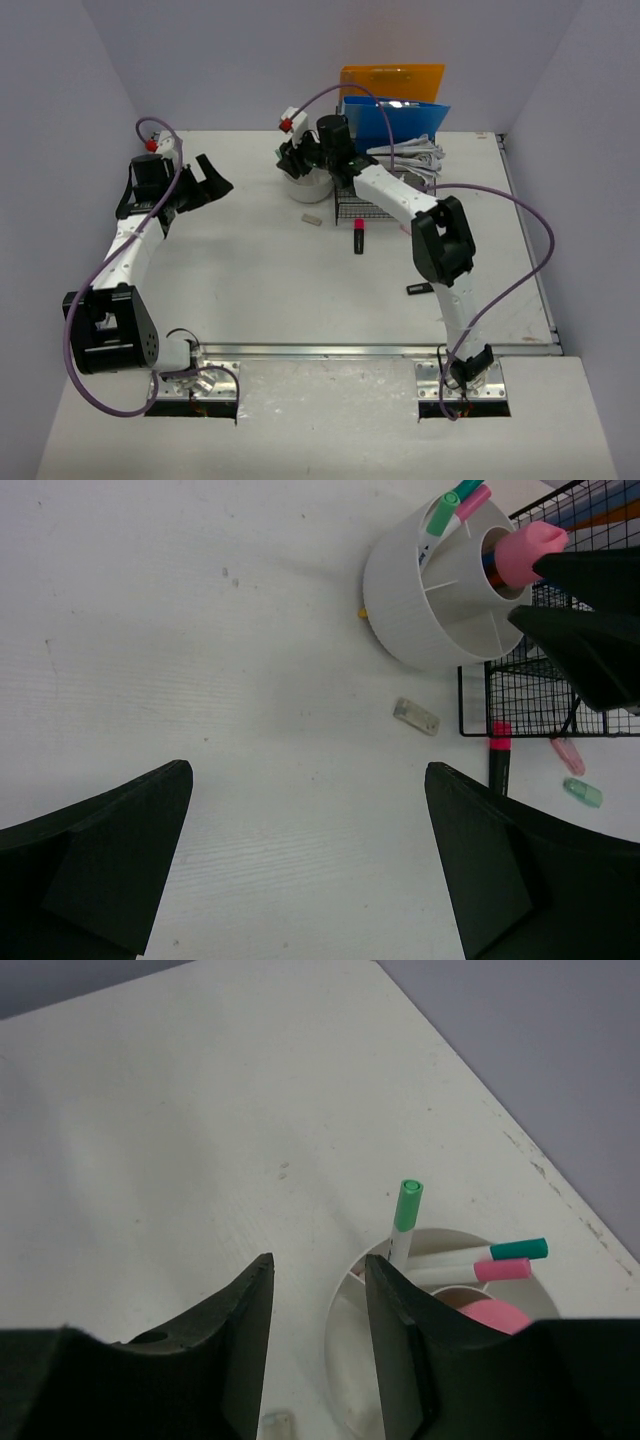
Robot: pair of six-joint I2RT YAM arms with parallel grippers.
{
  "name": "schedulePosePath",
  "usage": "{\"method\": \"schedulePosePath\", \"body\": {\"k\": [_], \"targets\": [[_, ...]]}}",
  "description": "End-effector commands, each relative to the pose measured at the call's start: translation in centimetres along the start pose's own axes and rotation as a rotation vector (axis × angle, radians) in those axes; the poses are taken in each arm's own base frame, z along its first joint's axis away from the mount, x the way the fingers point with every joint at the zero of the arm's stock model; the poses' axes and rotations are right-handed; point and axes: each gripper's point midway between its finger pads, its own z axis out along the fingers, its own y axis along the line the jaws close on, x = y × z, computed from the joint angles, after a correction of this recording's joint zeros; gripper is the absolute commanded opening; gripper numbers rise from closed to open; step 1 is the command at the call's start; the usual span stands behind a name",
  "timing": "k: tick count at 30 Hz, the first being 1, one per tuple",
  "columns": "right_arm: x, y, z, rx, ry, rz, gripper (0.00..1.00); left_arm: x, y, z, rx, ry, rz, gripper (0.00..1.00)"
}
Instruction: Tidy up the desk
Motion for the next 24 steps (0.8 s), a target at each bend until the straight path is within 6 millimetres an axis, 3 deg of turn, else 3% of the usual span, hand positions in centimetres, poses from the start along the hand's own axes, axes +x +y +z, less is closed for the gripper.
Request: {"method": "schedulePosePath", "body": {"k": [1, 3, 6, 8, 12, 14, 17, 24], "targets": [[-8.3, 2.1, -7.9, 0.02, -0.081, -0.067, 0.45, -3.2, -1.2, -1.9, 0.015, -0.12, 0.047, 1.0], [-4.0, 1.6, -10.4, 0.124, 0.046, 0.004, 0.5, -3.2, -1.1, -2.2, 0.008, -0.135, 0.049, 1.0], [-0.5, -0.2, -16.6, 0.429, 0.149, 0.206, 0.38, -3.5, -0.9, -2.3, -0.012, -0.163, 0.04, 1.0], [4.9, -0.4, -20.4, 0.592, 0.271, 0.283, 0.34, -3.5, -0.7, -2.2, -0.016, -0.163, 0.028, 1.0], [9.7, -0.1, -24.1, 0.719, 0.327, 0.338, 0.37, -3.1, -0.6, -1.9, -0.014, -0.151, 0.018, 1.0], [11.8, 0.5, -25.0, 0.745, 0.347, 0.398, 0.37, -3.2, -0.6, -1.9, -0.014, -0.148, 0.014, 1.0], [13.5, 0.9, -24.8, 0.764, 0.361, 0.466, 0.36, -3.3, -0.7, -2.2, -0.02, -0.155, 0.018, 1.0], [15.6, 0.7, -21.2, 0.769, 0.377, 0.591, 0.22, -2.8, -0.1, -2.2, -0.04, -0.153, 0.02, 1.0]]}}
